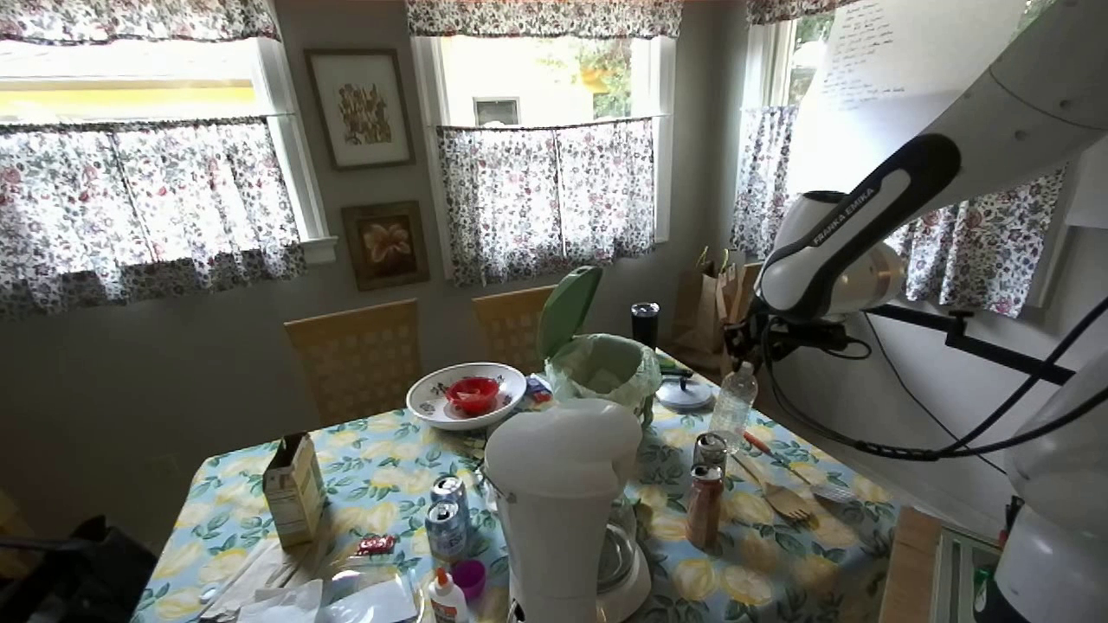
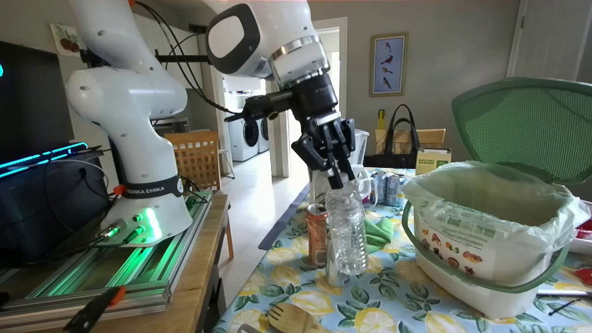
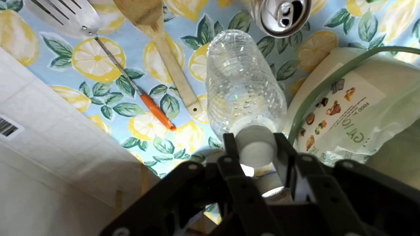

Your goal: Put the bottle and two cans in a straight line

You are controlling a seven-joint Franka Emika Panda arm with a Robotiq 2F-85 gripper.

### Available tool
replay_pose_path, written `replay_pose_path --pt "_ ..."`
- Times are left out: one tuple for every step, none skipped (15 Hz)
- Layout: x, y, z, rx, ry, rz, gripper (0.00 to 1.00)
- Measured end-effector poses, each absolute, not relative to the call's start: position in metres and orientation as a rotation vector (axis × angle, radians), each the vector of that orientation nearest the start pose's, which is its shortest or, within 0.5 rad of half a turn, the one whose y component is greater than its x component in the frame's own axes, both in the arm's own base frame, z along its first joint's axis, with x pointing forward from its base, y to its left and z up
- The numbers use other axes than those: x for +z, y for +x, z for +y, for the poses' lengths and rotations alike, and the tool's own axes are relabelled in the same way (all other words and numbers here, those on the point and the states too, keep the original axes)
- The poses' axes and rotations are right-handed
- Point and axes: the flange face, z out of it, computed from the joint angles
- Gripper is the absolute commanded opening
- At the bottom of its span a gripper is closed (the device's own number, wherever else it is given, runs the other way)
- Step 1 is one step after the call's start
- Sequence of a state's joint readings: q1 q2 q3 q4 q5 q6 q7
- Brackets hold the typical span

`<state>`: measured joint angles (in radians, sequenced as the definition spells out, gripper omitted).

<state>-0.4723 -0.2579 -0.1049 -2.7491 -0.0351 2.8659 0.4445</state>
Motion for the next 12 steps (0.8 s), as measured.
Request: replay_pose_path --pt "0.330 0.353 -0.226 -0.574 -2.729 1.476 0.08" --pt "0.324 0.353 -0.226 -0.564 -2.731 1.478 0.08" --pt "0.320 0.354 -0.227 -0.560 -2.732 1.480 0.08" --pt "0.316 0.354 -0.227 -0.558 -2.732 1.482 0.08" --pt "0.312 0.355 -0.228 -0.556 -2.733 1.483 0.08" --pt "0.309 0.355 -0.228 -0.558 -2.733 1.482 0.08" --pt "0.306 0.356 -0.228 -0.561 -2.733 1.482 0.08" --pt "0.303 0.356 -0.228 -0.563 -2.734 1.481 0.08" --pt "0.300 0.357 -0.228 -0.567 -2.734 1.479 0.08" --pt "0.297 0.358 -0.228 -0.570 -2.735 1.477 0.08" --pt "0.293 0.359 -0.227 -0.570 -2.733 1.480 0.08" --pt "0.290 0.359 -0.227 -0.566 -2.729 1.484 0.08"
